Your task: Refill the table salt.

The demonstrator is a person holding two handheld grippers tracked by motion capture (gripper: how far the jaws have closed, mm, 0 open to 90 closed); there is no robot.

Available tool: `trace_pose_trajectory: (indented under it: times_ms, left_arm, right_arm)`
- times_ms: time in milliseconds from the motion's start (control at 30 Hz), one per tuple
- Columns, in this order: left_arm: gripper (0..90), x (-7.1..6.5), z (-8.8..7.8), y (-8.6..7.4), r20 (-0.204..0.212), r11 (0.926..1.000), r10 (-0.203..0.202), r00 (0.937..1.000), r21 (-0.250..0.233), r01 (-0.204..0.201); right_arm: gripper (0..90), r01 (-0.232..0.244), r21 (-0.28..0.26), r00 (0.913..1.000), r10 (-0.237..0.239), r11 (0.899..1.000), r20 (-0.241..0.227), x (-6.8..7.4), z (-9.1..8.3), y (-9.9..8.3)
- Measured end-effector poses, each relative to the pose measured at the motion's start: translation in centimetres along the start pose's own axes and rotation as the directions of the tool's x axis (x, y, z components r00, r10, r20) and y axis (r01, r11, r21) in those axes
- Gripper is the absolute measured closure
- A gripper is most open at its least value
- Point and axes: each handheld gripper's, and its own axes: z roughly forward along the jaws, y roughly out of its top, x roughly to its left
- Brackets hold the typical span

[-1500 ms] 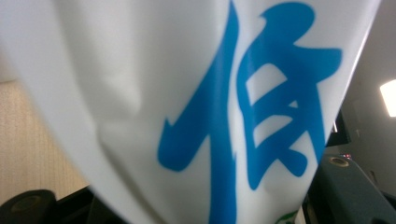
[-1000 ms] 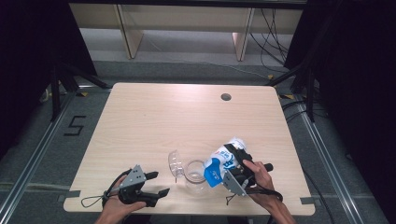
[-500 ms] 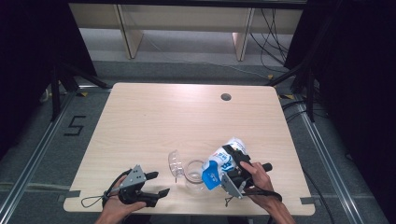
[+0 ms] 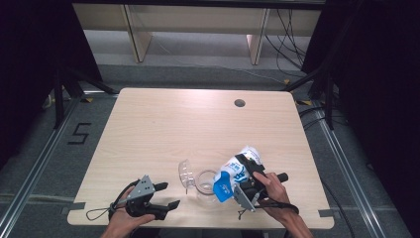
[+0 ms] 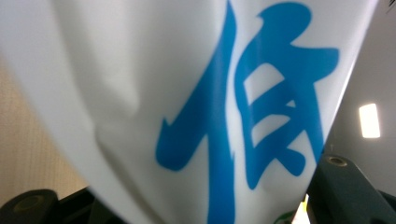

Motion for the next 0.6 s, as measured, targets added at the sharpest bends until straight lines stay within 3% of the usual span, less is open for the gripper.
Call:
trace_pose_trajectory:
  times_ms: [33,133,167,233,267,300,333,367,400,433,467,600]
  left_arm:
    - [24.3,0.0,0.0,0.0,0.0,1.0,0.0,1.0,-0.001,0.0]
    - [24.3,0.02,-0.05,0.03,0.0,1.0,0.0,1.0,0.007,0.0]
    - [24.3,0.04,-0.01,0.01,-0.001,1.0,0.003,1.0,0.003,-0.003]
    - [24.3,0.02,0.07,-0.03,0.0,1.0,0.001,1.0,-0.007,-0.001]
    - [24.3,-0.01,0.06,-0.02,-0.003,1.0,0.0,1.0,-0.005,0.0]
    - [24.3,0.0,0.08,-0.03,-0.002,1.0,0.001,1.0,-0.008,-0.001]
    - [24.3,0.0,0.06,-0.03,-0.003,1.0,0.001,1.0,-0.007,-0.001]
    - [24.3,0.04,0.02,-0.01,-0.001,1.0,0.002,1.0,-0.001,-0.002]
    - [24.3,0.04,0.02,-0.01,-0.001,1.0,0.002,1.0,-0.001,-0.002]
    - [24.3,-0.11,0.05,-0.07,-0.004,0.9996,-0.029,0.9996,-0.004,0.029]
    - [24.3,-0.11,0.04,-0.07,-0.004,0.9996,-0.028,0.9996,-0.004,0.028]
    - [24.3,0.0,0.01,-0.02,0.0,1.0,-0.001,1.0,-0.002,0.001]
  right_arm:
    - [48.9,-0.016,0.002,0.9999,0.016,1.0,0.004,0.16,0.04,-0.01]
    - [48.9,-0.002,-0.006,1.0,0.003,1.0,0.002,0.11,0.12,-0.09]
    - [49.0,-0.032,0.01,0.9994,0.032,0.999,0.012,0.5,0.06,-0.08]
    - [49.0,-0.031,0.025,0.9995,0.031,0.999,0.006,0.6,0.0,-0.05]
    - [49.2,-0.022,0.017,0.9996,0.022,1.0,0.015,0.55,0.02,-0.03]
    - [49.2,0.03,0.012,0.9993,-0.031,0.999,0.02,0.14,-0.03,0.02]
    - [49.2,-0.025,0.025,0.9996,0.025,0.999,0.014,0.61,-0.05,-0.01]
    - [49.3,0.038,0.005,0.9991,-0.038,0.999,0.019,0.31,0.13,0.09]
    - [49.3,0.038,0.005,0.9991,-0.038,0.999,0.019,0.31,0.13,0.09]
    - [49.3,0.03,0.01,0.9991,-0.031,0.999,0.028,0.36,0.07,0.1]
    - [49.4,0.005,0.027,0.9995,-0.006,1.0,0.031,0.66,-0.04,0.08]
    - [49.5,0.011,0.026,0.9992,-0.012,1.0,0.038,0.64,-0.02,0.07]
